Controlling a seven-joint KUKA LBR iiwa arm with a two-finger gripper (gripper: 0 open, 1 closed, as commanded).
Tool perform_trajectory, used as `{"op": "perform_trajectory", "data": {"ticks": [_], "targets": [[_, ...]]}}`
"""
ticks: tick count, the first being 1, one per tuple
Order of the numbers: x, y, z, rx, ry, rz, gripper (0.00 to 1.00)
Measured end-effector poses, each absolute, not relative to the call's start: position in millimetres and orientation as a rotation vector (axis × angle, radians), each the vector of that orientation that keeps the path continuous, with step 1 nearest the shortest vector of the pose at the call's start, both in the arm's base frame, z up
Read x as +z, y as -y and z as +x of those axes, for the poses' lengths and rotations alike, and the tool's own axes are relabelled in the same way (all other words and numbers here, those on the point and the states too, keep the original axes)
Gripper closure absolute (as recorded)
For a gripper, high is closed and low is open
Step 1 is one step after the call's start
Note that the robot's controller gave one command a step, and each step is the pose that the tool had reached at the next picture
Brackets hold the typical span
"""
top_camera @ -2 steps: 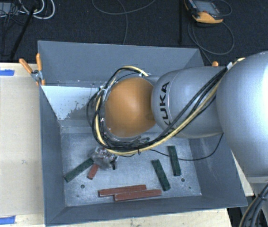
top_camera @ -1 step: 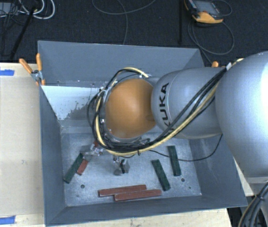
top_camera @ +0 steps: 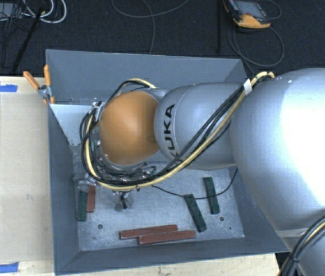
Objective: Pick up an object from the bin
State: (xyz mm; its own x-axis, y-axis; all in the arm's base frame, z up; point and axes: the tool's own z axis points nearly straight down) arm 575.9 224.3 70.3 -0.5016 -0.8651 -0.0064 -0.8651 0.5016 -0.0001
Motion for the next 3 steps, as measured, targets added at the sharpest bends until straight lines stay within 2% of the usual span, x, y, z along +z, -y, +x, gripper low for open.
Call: {"op": "perform_trajectory", "data": {"ticks": [1, 2, 3], "targets": [[70.2, -246.1, 607.0, -0.002, -2.618, -1.734, 0.0], [70.7, -242.4, 601.6, 0.001, -2.104, -2.327, 0.0], [71.9, -242.2, 602.3, 0.002, -2.11, -2.321, 1.0]]}}
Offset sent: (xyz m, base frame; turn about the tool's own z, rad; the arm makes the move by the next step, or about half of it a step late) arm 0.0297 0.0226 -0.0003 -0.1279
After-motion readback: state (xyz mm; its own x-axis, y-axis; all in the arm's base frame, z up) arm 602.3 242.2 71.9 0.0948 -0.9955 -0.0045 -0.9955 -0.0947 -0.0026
